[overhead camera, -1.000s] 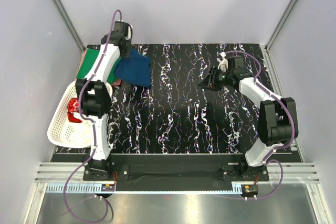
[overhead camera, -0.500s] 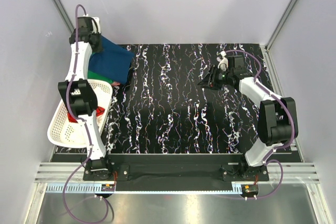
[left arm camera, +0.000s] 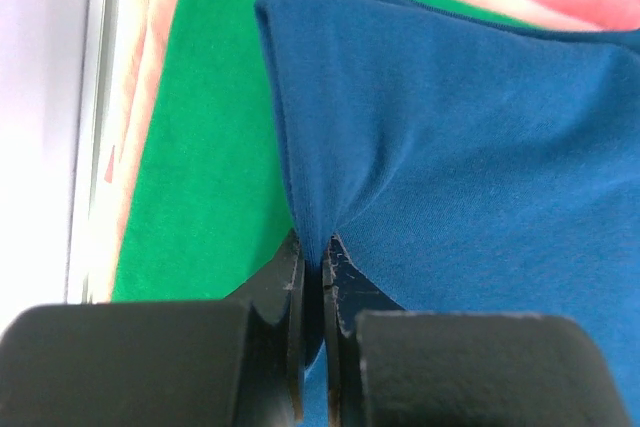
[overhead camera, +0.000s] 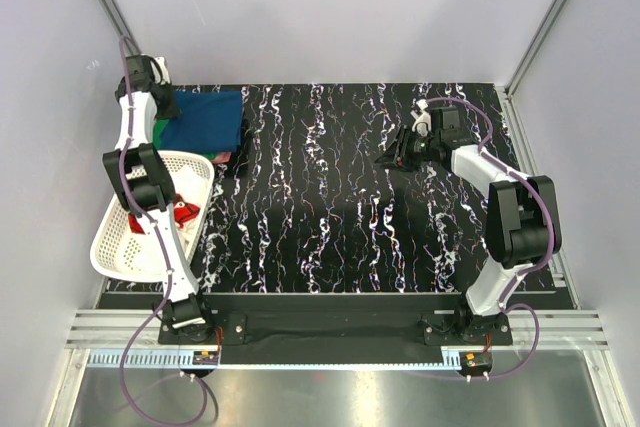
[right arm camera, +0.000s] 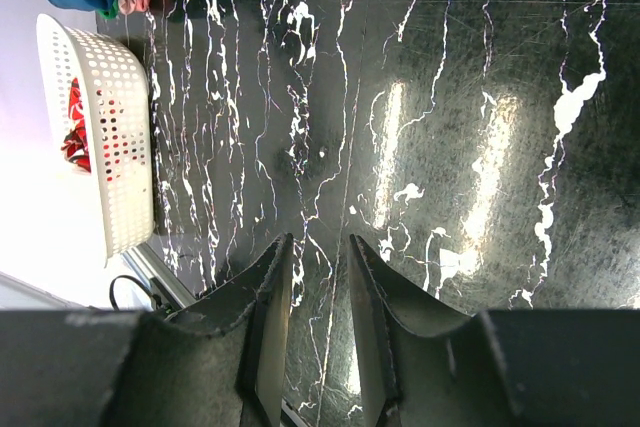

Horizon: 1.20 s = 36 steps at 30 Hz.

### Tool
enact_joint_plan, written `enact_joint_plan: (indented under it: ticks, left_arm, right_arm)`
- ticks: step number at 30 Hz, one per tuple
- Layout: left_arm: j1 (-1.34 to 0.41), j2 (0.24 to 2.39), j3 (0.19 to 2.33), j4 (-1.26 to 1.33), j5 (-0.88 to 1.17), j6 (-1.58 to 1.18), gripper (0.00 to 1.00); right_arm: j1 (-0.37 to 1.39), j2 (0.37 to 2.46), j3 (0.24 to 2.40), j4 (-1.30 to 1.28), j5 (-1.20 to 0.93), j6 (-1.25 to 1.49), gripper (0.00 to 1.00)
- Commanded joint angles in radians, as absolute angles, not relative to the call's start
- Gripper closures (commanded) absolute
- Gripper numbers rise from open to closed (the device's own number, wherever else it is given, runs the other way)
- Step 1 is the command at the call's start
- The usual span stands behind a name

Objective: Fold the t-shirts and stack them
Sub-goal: Neatly place the folded tshirt to the corner

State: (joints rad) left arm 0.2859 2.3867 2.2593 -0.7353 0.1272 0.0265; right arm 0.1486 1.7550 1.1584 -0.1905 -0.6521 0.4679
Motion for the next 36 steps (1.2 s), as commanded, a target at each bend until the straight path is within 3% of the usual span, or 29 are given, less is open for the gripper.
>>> enact_joint_plan:
  ticks: [1,26,28,31,36]
  left_arm:
    - [0.304,2.359,2.316,-0.627,0.158,0.008,1.0]
    - [0.334,2.318,2.359,-0.62,0.157,-0.026,1.0]
    - [0.334,2.339,2.373,-0.614,0.127,-0.035,0.83]
    - [0.334,2.335,2.361,-0.6,0.089,-0.048,0.43]
    - [0.318,2.218,2.29,-0.565,0.109,-0.064,0.36]
  right_arm:
    - [0.149,1.746,1.201,-0.166,-0.655,0.466,0.64]
    - [0.149,1.749,1.201,-0.16,-0.658,0.463,0.64]
    - [0.149,1.749,1.201,-0.163,-0.658,0.463,0.64]
    - [0.149,1.753,1.204,-0.164,-0.658,0.463,0.63]
    - [0.149,1.759,1.209,-0.173,-0.658,0.46,0.62]
